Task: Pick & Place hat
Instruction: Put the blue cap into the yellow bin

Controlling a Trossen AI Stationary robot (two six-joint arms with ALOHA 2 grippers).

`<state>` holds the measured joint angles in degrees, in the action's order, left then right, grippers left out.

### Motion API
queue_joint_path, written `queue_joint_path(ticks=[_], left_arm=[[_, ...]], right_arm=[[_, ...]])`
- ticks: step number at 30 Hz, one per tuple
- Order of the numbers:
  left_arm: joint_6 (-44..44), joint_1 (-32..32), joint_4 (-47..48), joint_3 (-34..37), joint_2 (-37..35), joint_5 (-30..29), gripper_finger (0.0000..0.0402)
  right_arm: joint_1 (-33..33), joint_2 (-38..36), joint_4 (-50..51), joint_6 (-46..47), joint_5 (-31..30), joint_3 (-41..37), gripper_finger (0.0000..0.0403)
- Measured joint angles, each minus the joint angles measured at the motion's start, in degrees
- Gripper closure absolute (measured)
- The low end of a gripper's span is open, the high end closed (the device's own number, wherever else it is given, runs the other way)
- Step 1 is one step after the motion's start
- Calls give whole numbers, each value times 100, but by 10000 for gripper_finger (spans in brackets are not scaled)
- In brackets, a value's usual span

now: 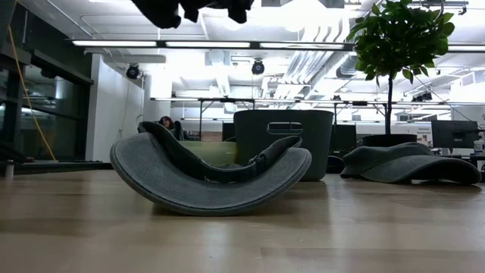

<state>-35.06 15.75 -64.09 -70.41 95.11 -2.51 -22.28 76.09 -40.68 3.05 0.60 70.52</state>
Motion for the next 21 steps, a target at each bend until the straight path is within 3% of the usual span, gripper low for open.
queue_joint_path(ticks=[13, 17, 21], left_arm=[[349, 0, 2, -60, 0, -743, 108], [347, 2, -7, -60, 0, -960, 154], [335, 0, 0, -60, 0, -1159, 236]], right_arm=[[17, -43, 580, -31, 92, 0, 399], [20, -99, 663, -75, 106, 0, 399], [20, -163, 894, -213, 41, 0, 399]])
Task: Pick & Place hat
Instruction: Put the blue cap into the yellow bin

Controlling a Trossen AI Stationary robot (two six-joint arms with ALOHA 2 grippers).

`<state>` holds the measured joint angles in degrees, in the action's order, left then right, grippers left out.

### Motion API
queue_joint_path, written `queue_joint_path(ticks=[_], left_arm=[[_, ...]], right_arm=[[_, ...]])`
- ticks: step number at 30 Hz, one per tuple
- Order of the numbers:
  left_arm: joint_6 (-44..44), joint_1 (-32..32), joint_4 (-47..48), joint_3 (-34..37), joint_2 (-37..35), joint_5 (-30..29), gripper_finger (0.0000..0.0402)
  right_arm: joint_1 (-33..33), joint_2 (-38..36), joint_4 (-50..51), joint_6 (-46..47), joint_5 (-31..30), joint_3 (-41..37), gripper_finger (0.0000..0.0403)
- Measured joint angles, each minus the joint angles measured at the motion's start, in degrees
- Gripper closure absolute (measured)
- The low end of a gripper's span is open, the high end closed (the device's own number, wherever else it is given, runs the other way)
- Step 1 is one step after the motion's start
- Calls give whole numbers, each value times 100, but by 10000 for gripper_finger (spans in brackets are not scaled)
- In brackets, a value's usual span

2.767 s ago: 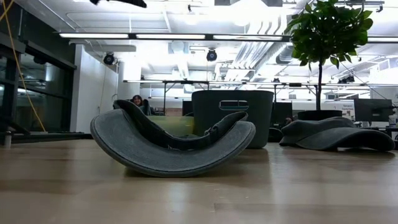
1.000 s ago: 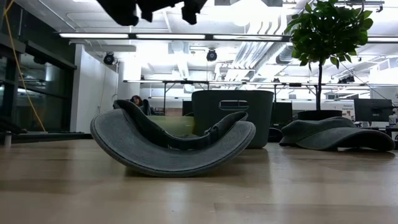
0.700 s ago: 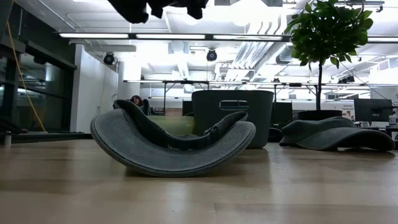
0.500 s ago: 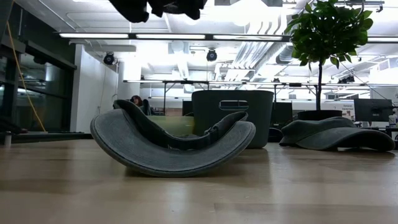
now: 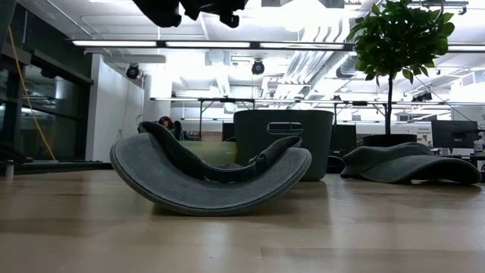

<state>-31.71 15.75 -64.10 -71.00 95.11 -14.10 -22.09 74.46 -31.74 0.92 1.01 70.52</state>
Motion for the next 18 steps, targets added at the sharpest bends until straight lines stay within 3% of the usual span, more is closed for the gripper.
queue_joint_path(ticks=[6, 11, 18], left_arm=[[-250, -4, -1, 2, -15, -17, 381], [-307, -2, 35, 2, -22, 26, 392], [-292, 0, 187, 2, -17, 147, 396]], right_arm=[[-9, -25, 135, -34, -75, 0, 399], [-9, -33, 255, -97, -72, 0, 394], [-4, -107, 429, -95, -110, -2, 325]])
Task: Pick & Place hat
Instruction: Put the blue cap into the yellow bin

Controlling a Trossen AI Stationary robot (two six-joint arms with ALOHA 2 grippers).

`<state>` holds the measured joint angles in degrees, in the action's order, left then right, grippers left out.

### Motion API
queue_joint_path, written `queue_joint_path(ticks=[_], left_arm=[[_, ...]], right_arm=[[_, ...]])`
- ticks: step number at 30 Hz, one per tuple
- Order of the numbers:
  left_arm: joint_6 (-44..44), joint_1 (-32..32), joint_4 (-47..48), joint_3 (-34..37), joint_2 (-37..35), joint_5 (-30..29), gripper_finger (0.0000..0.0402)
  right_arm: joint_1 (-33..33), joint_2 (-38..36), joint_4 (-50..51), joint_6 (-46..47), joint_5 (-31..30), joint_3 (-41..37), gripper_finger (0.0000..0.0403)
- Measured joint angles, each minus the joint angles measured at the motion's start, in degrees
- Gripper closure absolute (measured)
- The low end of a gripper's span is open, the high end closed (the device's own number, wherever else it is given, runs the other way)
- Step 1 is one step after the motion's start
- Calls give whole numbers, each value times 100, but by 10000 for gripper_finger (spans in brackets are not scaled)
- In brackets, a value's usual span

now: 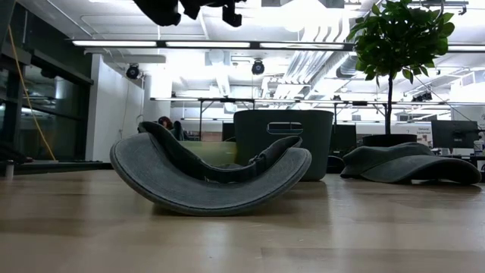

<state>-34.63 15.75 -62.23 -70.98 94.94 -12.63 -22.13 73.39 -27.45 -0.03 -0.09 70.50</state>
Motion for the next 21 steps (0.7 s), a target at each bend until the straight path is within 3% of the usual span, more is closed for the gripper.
queue_joint_path(ticks=[6, 13, 18, 21], left_arm=[[4, 2, 816, 0, 13, 21, 396], [157, 102, 2105, 0, -232, 111, 396], [778, 162, 3792, -109, -434, 408, 396], [1394, 157, 5531, -496, -616, 590, 396]], right_arm=[[2, -422, 249, -167, 48, -6, 280], [9, -1009, 1157, -166, 322, 4, 261], [7, -1450, 1871, -103, 464, 4, 261], [7, -1662, 2319, -62, 487, 2, 261]])
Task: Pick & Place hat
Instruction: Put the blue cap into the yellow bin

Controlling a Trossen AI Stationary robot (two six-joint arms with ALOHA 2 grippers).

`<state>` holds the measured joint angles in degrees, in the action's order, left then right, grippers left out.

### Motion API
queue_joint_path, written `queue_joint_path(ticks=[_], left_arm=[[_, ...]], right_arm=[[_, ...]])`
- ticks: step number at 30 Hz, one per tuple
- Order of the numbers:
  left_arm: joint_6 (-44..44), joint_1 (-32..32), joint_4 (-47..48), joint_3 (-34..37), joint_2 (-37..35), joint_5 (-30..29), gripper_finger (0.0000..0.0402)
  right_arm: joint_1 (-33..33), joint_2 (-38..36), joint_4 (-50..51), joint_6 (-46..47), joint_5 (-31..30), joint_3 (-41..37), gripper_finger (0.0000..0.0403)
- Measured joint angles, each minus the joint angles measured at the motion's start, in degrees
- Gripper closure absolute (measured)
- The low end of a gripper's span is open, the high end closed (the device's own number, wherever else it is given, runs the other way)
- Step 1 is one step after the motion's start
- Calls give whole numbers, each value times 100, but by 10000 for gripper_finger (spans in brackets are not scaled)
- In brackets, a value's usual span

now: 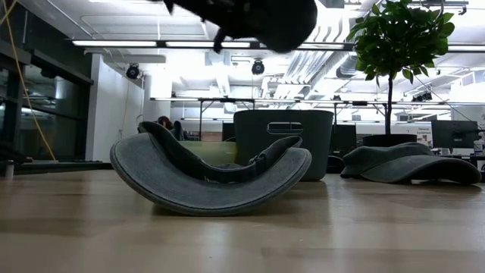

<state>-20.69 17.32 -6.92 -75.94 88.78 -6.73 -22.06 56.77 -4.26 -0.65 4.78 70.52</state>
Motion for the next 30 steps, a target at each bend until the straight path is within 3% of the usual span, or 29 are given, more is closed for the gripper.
queue_joint_path(ticks=[3, 6, 12, 16, 22, 30], left_arm=[[855, -13, 1986, -841, -52, -243, 396], [1438, -137, 3873, -1667, -13, -1064, 396], [2176, -452, 5691, -2726, 148, -2806, 396], [2239, -584, 6233, -2813, 137, -3597, 396], [1639, -448, 6922, -2809, 148, -3373, 396], [855, 604, 7630, -2402, 153, -1236, 396]], right_arm=[[0, -202, 470, 150, 13, 2, 261], [0, -270, 936, 212, 12, 2, 261], [-2, -209, 1385, 179, 493, 0, 261], [0, -110, 1483, 86, 812, 0, 261], [-2, -34, 1614, 89, 916, 0, 261], [0, -32, 1827, 197, 1169, 0, 261]])
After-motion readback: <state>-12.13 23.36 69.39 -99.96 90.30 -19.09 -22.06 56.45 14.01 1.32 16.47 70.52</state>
